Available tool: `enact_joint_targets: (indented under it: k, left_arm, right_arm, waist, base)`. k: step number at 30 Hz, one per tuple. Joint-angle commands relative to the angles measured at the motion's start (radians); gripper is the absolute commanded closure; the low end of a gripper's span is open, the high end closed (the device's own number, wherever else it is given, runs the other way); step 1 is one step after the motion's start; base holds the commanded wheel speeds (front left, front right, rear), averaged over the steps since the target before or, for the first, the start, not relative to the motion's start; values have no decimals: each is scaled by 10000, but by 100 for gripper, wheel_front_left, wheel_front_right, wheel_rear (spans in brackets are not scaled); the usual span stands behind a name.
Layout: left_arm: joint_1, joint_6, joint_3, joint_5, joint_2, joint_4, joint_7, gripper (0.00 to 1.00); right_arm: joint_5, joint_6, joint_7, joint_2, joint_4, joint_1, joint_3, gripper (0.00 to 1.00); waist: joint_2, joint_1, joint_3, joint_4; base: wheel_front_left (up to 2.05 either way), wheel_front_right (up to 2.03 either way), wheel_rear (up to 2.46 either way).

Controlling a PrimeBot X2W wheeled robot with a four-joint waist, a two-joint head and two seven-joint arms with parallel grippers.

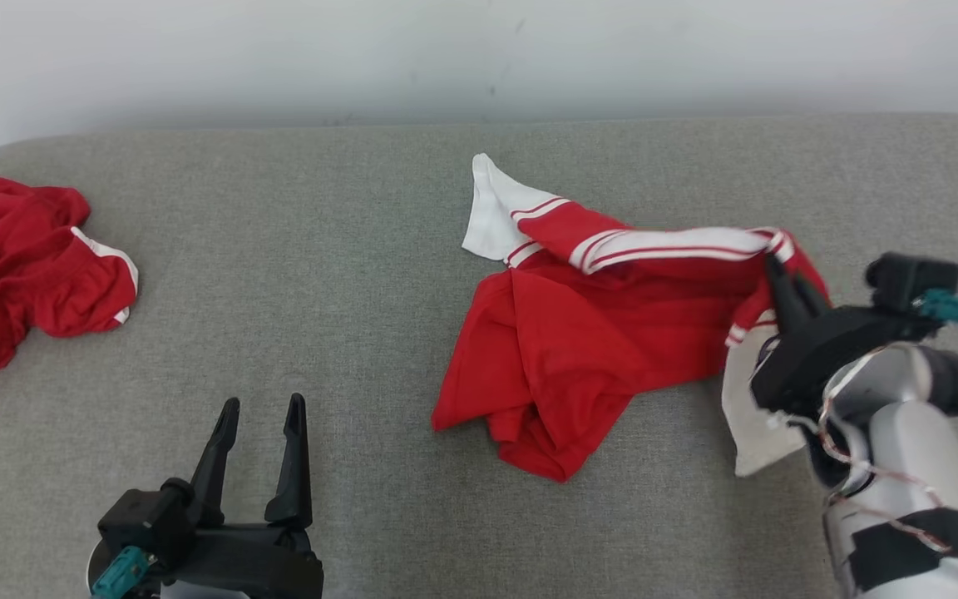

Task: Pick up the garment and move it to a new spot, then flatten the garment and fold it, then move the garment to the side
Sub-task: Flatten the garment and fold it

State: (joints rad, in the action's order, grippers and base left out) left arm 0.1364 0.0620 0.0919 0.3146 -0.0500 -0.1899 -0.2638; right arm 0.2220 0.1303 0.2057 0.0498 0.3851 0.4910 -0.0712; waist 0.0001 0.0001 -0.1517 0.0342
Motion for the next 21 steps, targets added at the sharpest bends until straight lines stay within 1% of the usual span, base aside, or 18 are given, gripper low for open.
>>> enact_joint_targets:
  k: [1,3,6,9,11,14,16,18,21]
  left_arm:
    - [82,28,-2,-43,-7,38,-12,0]
    - [141,41,-6,-57,-7,54,-12,0]
    - [218,50,5,-114,-9,60,-12,0]
    - [304,66,23,-178,-6,63,-12,0]
    - [404,92,43,-220,-7,69,-12,0]
    - [498,126,51,-293,-7,82,-11,0]
    - [563,140,61,-354,-7,93,-12,0]
    - [597,129,76,-381,-7,117,-12,0]
    - [538,116,93,-438,-7,138,-12,0]
  right_arm:
    - [-21,9,117,28,-40,241,-220,100]
    - [400,9,291,77,196,530,-895,100]
    - [582,9,413,164,900,1168,-2075,100]
    - [132,9,23,503,2000,1900,-3463,100]
    - [-354,9,-535,651,2727,2405,-4373,0]
    - [-1212,9,-1148,893,3737,2982,-5358,0]
    - [-1757,9,-1503,1049,4201,3262,-5714,0]
    - [-2263,9,-1817,1184,4542,3386,-5906,0]
    - [-2940,9,-2311,1287,4802,3307,-5660,0]
  waist:
    - [-1,-1,-62,61]
    - [-1,-1,-142,113]
    - [-1,-1,-312,206]
    - [-1,-1,-494,310]
    - [-1,-1,-611,398]
    - [-1,-1,-729,494]
    - [-1,-1,-773,533]
    - [-1,-1,-782,538]
    - [-1,-1,-702,473]
  base:
    - [0,0,0]
    - [0,0,0]
    - [0,0,0]
    - [0,0,0]
    - [0,0,0]
    - [0,0,0]
    - [0,0,0]
    - [0,0,0]
    - [0,0,0]
